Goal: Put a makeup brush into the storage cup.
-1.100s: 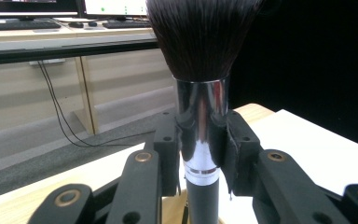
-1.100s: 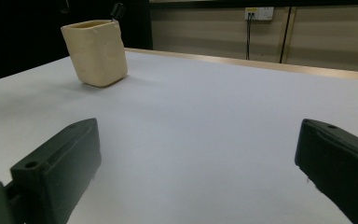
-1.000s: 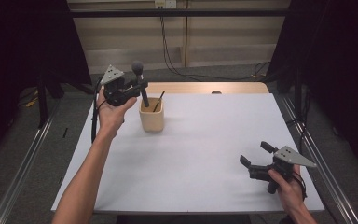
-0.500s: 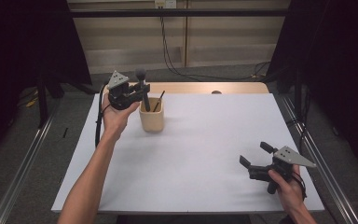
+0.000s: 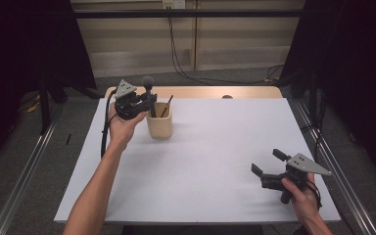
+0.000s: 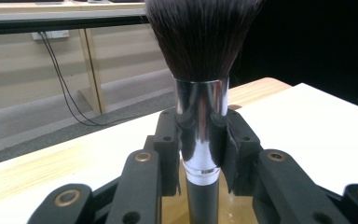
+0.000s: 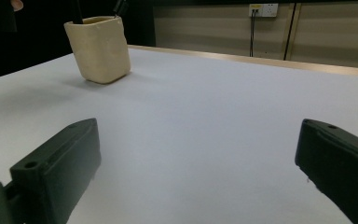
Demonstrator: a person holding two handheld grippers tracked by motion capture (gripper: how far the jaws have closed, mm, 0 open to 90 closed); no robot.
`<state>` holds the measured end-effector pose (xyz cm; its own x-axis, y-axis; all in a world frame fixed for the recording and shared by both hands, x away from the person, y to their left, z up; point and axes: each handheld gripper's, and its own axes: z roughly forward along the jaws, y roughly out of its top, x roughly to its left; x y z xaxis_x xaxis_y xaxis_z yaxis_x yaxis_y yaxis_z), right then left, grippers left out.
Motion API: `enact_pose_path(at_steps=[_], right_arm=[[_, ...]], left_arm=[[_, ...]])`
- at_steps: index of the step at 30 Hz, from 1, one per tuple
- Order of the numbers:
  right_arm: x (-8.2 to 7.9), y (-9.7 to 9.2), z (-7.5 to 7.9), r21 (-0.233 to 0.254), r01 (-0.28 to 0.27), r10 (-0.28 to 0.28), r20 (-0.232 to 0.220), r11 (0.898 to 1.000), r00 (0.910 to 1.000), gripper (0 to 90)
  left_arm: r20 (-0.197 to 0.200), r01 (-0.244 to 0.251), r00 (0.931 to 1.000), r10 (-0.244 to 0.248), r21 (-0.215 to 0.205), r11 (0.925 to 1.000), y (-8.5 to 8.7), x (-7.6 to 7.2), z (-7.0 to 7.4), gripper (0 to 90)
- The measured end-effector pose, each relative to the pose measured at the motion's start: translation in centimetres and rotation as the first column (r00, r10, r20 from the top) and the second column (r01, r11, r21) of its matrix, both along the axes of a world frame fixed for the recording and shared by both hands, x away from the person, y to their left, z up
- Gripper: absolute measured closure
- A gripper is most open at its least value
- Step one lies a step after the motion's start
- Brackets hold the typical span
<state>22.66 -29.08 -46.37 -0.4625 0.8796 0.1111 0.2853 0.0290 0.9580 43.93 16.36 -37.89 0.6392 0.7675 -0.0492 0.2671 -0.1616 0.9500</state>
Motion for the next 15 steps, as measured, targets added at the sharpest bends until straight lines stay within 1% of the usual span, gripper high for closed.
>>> enact_pose_path(at_steps=[4, 7, 10, 13, 15], right_arm=[[0.1, 0.1, 0.0, -0.003, -0.001, 0.001, 0.001, 1.0, 1.0, 0.0], [0.0, 0.0, 0.0, -0.003, -0.002, 0.002, 0.001, 1.0, 1.0, 0.0], [0.1, 0.0, -0.1, -0.008, -0.001, 0.001, -0.006, 1.0, 1.0, 0.0], [0.1, 0.0, -0.1, -0.006, 0.0, 0.0, -0.005, 1.0, 1.0, 0.0], [0.1, 0.0, -0.1, -0.005, 0.0, 0.0, -0.005, 1.0, 1.0, 0.0]], left_arm=[[-0.004, 0.004, 1.0, -0.004, 0.002, 1.0, -0.2, -0.1, -0.6, 70.5], [-0.009, 0.009, 0.9999, -0.009, 0.014, 0.9999, -0.2, -0.1, -1.0, 70.5], [-0.021, 0.006, 0.9998, -0.005, 0.014, 0.9999, -0.2, -0.1, -1.6, 70.6], [-0.024, 0.008, 0.9997, -0.008, 0.011, 0.9999, -0.2, -0.1, -1.9, 70.5], [-0.027, 0.007, 0.9996, -0.006, 0.016, 0.9999, -0.1, -0.1, -2.0, 70.5]])
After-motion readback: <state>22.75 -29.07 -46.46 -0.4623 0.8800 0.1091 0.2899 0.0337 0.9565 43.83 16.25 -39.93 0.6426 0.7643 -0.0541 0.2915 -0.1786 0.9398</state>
